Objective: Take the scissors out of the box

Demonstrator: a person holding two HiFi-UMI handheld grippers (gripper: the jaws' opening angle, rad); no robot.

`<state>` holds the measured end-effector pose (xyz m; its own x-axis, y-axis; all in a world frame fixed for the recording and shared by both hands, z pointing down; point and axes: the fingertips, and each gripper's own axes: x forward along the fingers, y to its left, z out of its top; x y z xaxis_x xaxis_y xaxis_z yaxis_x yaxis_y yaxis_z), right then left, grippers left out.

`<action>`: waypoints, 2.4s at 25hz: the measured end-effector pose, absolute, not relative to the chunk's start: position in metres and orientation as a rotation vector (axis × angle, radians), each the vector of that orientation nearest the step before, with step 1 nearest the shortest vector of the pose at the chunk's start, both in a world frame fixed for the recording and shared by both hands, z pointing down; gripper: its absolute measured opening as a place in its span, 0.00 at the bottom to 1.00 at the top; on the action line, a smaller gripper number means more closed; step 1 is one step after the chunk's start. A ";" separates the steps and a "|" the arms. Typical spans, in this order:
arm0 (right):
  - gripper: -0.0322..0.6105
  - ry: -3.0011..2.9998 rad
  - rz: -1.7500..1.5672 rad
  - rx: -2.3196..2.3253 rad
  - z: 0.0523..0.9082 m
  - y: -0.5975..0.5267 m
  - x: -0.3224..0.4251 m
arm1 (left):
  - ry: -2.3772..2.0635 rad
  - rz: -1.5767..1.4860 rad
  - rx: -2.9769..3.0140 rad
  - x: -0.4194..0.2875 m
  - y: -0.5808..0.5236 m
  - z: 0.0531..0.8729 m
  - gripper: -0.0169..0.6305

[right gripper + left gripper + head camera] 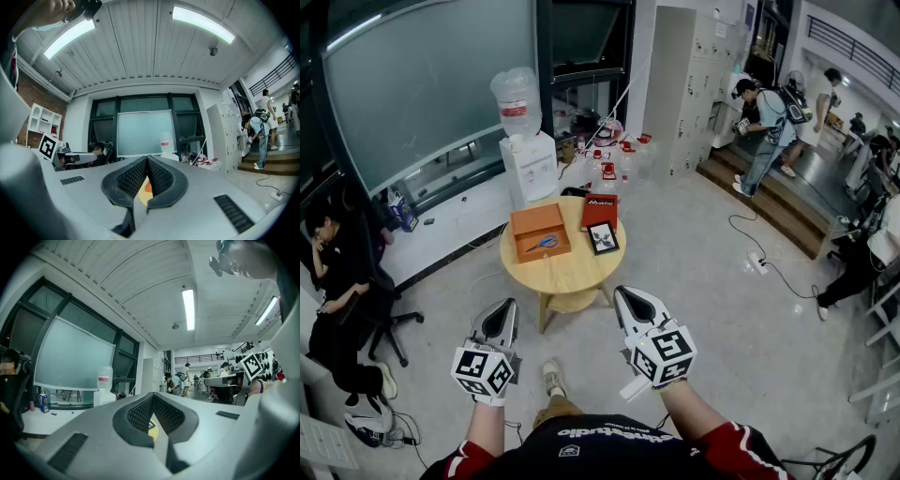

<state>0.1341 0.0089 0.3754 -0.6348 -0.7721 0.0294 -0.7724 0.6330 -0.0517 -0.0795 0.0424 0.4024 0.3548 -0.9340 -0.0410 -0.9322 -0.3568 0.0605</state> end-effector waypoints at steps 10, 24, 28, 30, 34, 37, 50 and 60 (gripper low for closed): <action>0.09 -2.827 0.085 1.353 0.376 0.012 0.136 | -1.746 -0.121 2.577 -0.076 0.043 0.402 0.05; 0.09 -2.847 0.168 1.376 0.384 0.007 0.144 | -1.734 -0.126 2.569 -0.073 0.043 0.407 0.05; 0.09 -2.853 0.185 1.373 0.385 0.004 0.142 | -1.732 -0.124 2.564 -0.076 0.037 0.409 0.05; 0.09 -2.849 0.183 1.370 0.385 0.000 0.140 | -1.729 -0.124 2.563 -0.077 0.033 0.409 0.05; 0.09 -2.845 0.201 1.360 0.388 -0.005 0.135 | -1.717 -0.131 2.561 -0.081 0.024 0.412 0.05; 0.09 -2.850 0.216 1.360 0.389 -0.012 0.134 | -1.702 -0.140 2.569 -0.080 0.016 0.414 0.05; 0.09 -2.831 0.225 1.393 0.386 -0.045 0.129 | -1.654 -0.142 2.570 -0.086 -0.029 0.420 0.05; 0.09 -2.827 0.242 1.366 0.391 -0.059 0.113 | -1.631 -0.134 2.540 -0.096 -0.039 0.428 0.05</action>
<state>0.1128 -0.0587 0.3909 -0.6240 -0.7792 0.0598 -0.7780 0.6122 -0.1414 -0.0964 -0.0390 0.4281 0.4151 -0.9097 -0.0099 -0.8991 -0.4119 0.1485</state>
